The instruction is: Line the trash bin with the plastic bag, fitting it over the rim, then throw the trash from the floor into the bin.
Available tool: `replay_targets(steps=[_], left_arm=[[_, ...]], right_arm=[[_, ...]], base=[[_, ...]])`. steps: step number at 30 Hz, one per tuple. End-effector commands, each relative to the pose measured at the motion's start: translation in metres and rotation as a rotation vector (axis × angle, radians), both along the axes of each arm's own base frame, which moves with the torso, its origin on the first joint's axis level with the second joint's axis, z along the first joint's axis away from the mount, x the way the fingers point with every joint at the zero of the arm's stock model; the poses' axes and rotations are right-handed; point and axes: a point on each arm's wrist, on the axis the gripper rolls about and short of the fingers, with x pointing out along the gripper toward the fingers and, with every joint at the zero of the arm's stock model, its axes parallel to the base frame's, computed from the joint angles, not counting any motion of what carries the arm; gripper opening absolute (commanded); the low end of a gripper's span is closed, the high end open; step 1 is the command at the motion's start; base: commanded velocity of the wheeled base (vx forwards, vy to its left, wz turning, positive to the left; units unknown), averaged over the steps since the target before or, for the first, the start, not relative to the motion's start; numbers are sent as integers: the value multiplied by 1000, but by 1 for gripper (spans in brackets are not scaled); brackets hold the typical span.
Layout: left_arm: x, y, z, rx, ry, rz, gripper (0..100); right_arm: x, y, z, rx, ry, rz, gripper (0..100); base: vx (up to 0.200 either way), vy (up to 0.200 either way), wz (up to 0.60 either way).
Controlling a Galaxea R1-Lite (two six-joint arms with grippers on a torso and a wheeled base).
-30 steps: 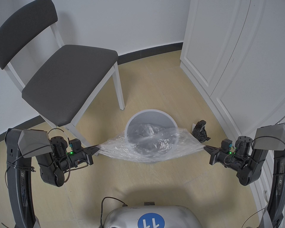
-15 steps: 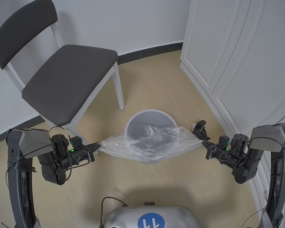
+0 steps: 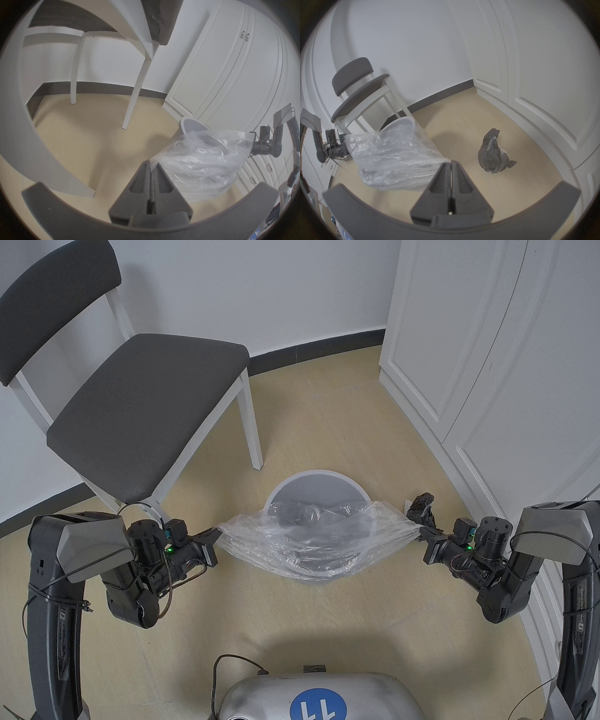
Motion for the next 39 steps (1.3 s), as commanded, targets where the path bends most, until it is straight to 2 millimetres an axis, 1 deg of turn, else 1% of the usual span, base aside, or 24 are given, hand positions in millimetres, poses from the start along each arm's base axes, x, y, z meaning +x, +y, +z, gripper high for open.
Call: replay_targets(steps=[1, 7, 14, 15, 16, 17, 18, 19, 25, 26, 32, 35, 37, 38, 39], left_arm=[[4, -13, -6, -24, 7, 10, 0], [6, -15, 0, -65, 10, 41, 0], [-3, -14, -4, -48, 40, 37, 0], [-7, -14, 1, -47, 39, 33, 0], [-7, -14, 1, -47, 39, 33, 0], [-14, -14, 10, -32, 33, 27, 0], [-14, -13, 10, -31, 32, 27, 0], [-18, -15, 16, -15, 18, 16, 0], [-22, -25, 20, 20, -8, -4, 0], [-22, -26, 20, 20, -8, -5, 100], [-22, -26, 20, 21, -7, -7, 100], [-22, -26, 21, 21, -9, -4, 100], [-24, -25, 23, 23, -9, -1, 100], [-24, -25, 24, 23, -9, -1, 100], [-27, -23, 25, 34, -7, 1, 100]], right_arm=[[5, 5, -2, 21, -18, -2, 0], [4, 3, -1, 27, -16, -6, 0], [0, -2, 0, 21, -5, -13, 0], [-2, -3, 3, 15, -7, -14, 0], [-2, -3, 3, 15, -7, -14, 0], [-5, -4, 6, 10, -11, -14, 0], [-5, -4, 6, 8, -10, -13, 0], [-6, -4, 8, 0, -14, -12, 0], [-7, -4, 6, -23, -16, -10, 0], [-7, -4, 6, -23, -16, -10, 0], [-9, -4, 7, -24, -14, -8, 0], [-13, -8, 10, -31, -9, -9, 0], [-21, -15, 11, -47, 2, 32, 0], [-21, -16, 12, -48, 2, 35, 0], [-27, -23, 12, -63, 11, 64, 0]], base=[[0, 0, 0], [0, 0, 0], [0, 0, 0], [0, 0, 0], [0, 0, 0], [0, 0, 0], [0, 0, 0], [0, 0, 0], [0, 0, 0], [0, 0, 0], [0, 0, 0], [0, 0, 0], [0, 0, 0], [0, 0, 0], [0, 0, 0]])
